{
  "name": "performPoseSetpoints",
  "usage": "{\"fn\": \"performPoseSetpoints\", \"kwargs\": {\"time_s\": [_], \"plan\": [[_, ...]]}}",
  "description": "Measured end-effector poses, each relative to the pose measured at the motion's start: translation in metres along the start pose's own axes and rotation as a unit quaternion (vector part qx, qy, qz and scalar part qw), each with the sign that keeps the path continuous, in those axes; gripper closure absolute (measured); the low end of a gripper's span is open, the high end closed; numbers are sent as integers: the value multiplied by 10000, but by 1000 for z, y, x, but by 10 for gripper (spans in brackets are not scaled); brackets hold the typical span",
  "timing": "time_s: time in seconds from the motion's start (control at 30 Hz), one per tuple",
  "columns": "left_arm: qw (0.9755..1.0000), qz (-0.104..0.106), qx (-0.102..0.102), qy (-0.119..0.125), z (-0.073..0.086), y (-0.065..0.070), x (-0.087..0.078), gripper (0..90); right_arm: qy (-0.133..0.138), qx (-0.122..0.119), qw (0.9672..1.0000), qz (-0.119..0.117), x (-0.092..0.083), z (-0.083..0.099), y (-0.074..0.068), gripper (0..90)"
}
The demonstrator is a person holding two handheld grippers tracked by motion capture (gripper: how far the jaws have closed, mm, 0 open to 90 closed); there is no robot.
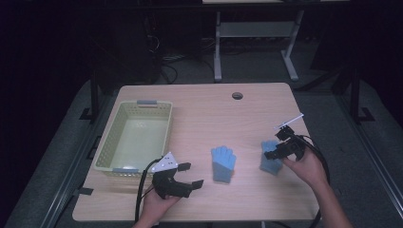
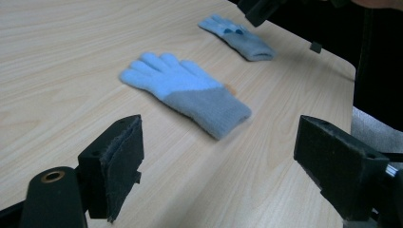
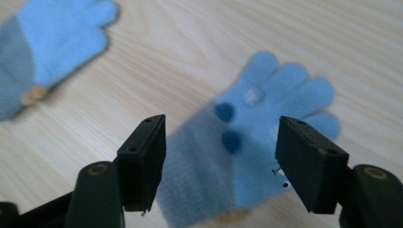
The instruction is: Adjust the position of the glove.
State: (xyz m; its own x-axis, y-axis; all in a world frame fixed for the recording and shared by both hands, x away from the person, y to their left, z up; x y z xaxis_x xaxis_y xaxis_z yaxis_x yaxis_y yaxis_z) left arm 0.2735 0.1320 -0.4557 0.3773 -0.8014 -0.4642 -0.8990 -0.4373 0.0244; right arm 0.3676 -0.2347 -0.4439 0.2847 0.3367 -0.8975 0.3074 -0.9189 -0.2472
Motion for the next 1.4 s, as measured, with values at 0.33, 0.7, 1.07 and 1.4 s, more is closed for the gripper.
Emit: {"fn": "performPoseSetpoints", "kwargs": {"time_s": [0.33, 0.7, 1.07, 1.4], "plan": [[10000, -9, -61, 50, 0, -1, 0, 166, -303, -58, 9989, 358, 15, 3, 6, 463], [9999, -5, -145, 88, 1, -2, -2, 167, -411, -231, 9964, 707, 26, 6, 0, 594], [9999, -4, -115, 80, 1, -1, -1, 167, -426, -187, 9970, 621, 26, 6, 0, 746], [9999, 22, -104, 65, 1, -1, -1, 167, -468, -62, 9971, 589, 24, 5, 2, 814]]}}
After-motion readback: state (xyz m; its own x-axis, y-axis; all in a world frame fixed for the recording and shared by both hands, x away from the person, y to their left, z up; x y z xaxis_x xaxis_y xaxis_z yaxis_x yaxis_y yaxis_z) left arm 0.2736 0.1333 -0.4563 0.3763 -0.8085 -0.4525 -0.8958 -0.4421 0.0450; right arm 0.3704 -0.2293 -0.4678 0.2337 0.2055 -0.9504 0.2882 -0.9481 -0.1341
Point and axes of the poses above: each handheld gripper's, and its own axes: x roughly forward along the jaws, z roughly out of its underside, y roughly to its right, the point moved 3 cm from there along x, roughly forward along the jaws, and after that the axes turned 15 degrees about x, right-handed, at the moved point
